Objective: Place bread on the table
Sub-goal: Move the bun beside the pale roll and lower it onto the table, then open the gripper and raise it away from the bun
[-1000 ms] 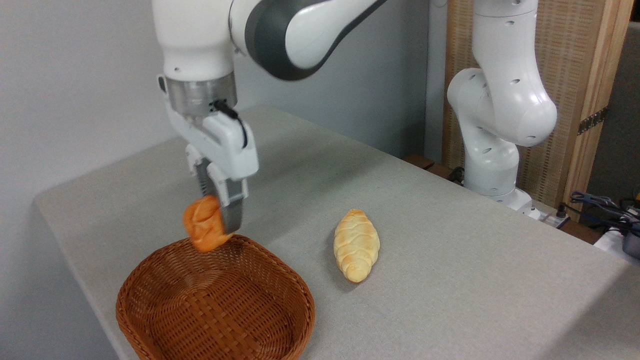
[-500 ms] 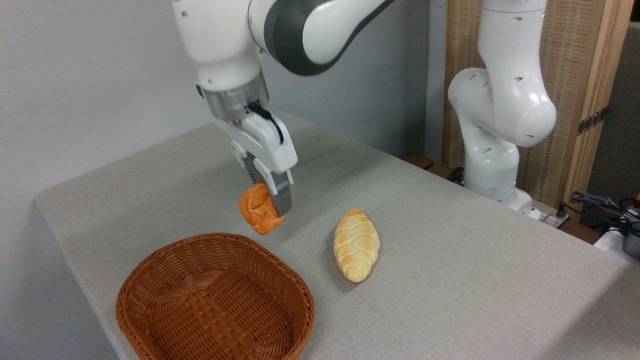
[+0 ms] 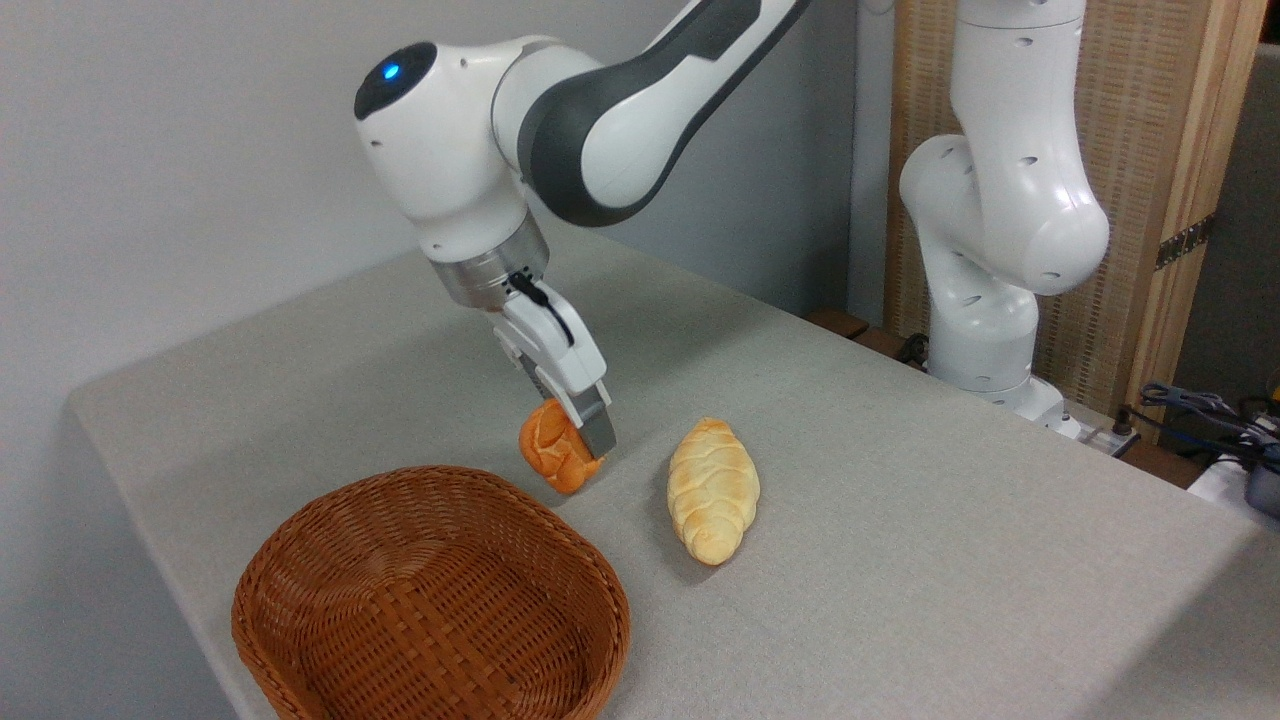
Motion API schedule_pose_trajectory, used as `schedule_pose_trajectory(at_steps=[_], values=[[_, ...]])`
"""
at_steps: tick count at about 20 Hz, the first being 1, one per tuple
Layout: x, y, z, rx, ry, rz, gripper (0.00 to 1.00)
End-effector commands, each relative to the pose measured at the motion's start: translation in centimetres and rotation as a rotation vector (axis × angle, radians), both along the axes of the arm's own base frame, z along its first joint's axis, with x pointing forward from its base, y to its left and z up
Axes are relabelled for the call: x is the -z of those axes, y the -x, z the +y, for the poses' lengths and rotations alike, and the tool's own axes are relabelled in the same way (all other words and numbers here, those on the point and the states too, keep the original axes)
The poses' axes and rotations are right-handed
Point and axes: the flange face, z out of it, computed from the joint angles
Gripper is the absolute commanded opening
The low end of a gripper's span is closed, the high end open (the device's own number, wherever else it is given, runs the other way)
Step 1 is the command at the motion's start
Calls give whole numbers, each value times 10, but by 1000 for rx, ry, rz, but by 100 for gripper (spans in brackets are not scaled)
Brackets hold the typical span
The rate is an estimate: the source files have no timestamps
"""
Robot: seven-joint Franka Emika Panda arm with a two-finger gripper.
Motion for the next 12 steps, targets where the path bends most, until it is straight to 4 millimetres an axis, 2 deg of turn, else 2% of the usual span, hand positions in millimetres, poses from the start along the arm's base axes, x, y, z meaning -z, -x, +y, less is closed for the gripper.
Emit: schedule_pose_trajectory(at_steps=[1, 4, 7, 12], values=[[-3, -7, -5, 8, -6, -45, 100], [-12, -12, -6, 0, 5, -81, 100], [-36, -20, -7, -10, 24, -127, 100], [-81, -38, 4, -36, 42, -221, 100]])
